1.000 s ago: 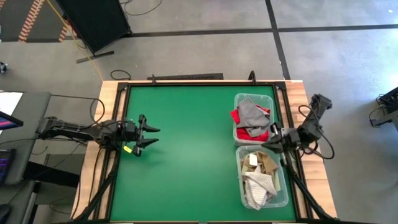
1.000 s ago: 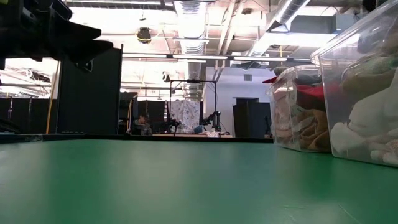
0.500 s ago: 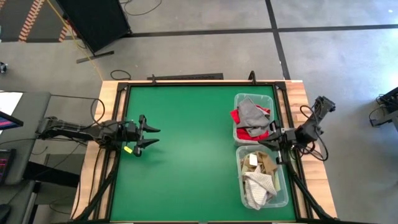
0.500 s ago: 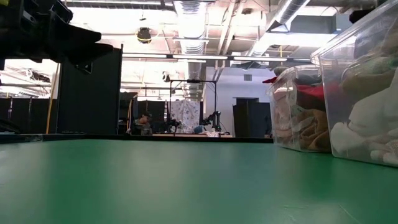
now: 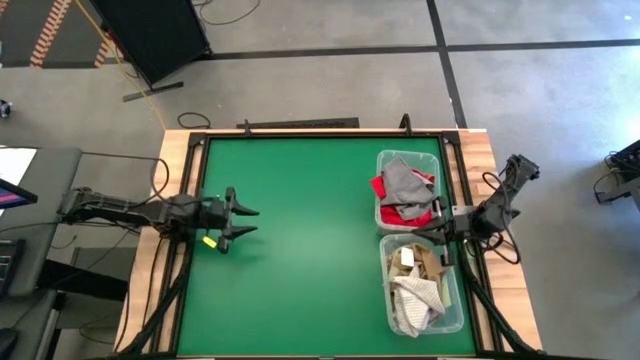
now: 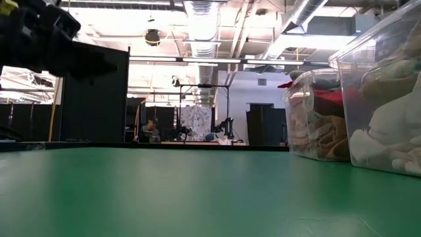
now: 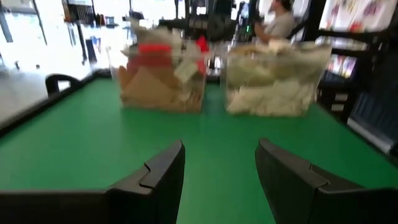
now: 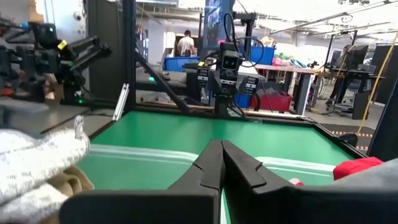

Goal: Sort towels by color in basket
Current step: Return to Home Position

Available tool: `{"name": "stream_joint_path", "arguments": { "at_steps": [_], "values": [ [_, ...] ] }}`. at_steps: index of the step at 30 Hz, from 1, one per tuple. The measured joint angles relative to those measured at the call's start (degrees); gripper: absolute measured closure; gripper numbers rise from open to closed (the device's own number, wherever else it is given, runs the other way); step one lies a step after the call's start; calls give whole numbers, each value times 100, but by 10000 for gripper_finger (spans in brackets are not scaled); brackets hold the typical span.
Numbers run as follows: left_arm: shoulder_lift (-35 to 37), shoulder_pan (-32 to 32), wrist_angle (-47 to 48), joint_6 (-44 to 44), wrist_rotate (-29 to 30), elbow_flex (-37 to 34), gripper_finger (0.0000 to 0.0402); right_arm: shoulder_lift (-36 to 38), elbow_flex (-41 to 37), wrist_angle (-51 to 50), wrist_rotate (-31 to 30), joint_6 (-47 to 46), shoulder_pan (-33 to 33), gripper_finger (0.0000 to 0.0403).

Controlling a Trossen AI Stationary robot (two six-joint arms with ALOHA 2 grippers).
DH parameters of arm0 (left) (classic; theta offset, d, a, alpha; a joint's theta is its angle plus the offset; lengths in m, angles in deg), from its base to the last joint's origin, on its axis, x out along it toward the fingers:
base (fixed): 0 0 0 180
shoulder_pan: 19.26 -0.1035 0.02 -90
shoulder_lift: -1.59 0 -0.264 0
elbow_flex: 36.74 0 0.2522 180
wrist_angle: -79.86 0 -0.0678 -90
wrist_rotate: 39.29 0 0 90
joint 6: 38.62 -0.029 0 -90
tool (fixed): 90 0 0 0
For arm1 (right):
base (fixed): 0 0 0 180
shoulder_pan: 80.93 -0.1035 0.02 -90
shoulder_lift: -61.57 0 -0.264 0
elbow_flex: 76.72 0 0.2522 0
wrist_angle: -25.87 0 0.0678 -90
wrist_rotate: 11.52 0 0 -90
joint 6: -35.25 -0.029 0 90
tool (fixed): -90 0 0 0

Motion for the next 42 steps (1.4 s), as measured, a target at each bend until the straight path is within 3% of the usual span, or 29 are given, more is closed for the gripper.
{"name": "stream_joint_path", "arguments": {
  "at_steps": [14, 42],
  "values": [
    [0, -2, 1977, 7, -21, 48, 217, 0, -4, -193, 2, 7, 0, 370],
    [0, -2, 1614, 16, -8, 20, 217, 0, -11, -220, 5, 10, 0, 370]
  ]
}}
